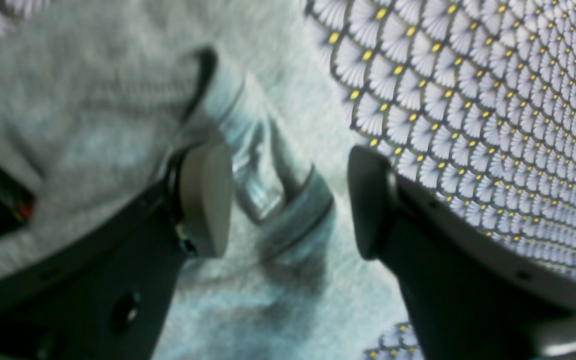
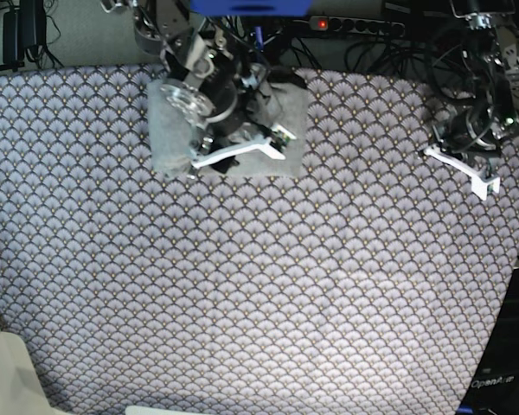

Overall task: Fold the T-shirt properly
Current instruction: 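Fold the grasped edge over the stack with the right gripper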

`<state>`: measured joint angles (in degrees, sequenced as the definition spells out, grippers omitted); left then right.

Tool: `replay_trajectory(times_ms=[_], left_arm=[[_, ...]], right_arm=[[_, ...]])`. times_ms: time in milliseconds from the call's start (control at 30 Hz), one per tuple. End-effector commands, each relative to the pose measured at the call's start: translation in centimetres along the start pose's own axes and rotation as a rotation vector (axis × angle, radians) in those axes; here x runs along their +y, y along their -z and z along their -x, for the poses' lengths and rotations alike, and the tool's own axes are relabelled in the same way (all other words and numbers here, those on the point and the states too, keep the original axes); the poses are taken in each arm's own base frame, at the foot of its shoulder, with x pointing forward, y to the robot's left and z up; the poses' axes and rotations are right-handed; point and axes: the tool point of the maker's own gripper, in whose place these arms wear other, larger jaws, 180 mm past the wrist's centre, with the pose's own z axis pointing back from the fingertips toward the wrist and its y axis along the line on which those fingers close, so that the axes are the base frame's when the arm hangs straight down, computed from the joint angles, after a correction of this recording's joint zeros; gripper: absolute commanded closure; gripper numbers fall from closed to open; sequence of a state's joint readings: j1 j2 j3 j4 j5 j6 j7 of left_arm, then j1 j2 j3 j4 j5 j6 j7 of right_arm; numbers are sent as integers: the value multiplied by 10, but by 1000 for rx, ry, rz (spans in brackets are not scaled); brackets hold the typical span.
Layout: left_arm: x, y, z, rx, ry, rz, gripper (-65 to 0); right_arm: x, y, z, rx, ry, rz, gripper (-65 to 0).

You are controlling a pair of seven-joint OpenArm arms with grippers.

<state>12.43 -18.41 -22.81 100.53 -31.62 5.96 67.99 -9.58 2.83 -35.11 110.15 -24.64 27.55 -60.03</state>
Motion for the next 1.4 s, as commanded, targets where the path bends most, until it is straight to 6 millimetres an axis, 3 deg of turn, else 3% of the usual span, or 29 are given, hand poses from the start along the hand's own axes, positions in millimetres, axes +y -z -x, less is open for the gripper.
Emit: replay_trajectory(times_ms=[0, 333, 633, 1000, 1367], left_arm=[[1, -6, -15, -42, 11, 0, 0], [-1, -6, -17, -46, 14, 3, 0], [1, -6, -18, -49, 11, 0, 0], [4, -7, -20, -50, 19, -8, 0], [4, -7, -20, -50, 19, -8, 0]], right_arm=[[-1, -4, -6, -22, 23, 5, -377], [14, -5, -11, -29, 51, -30, -377], [38, 19, -4, -24, 29, -101, -377], [24, 21, -10, -35, 17, -71, -374], [22, 36, -1, 9, 0, -78, -148]])
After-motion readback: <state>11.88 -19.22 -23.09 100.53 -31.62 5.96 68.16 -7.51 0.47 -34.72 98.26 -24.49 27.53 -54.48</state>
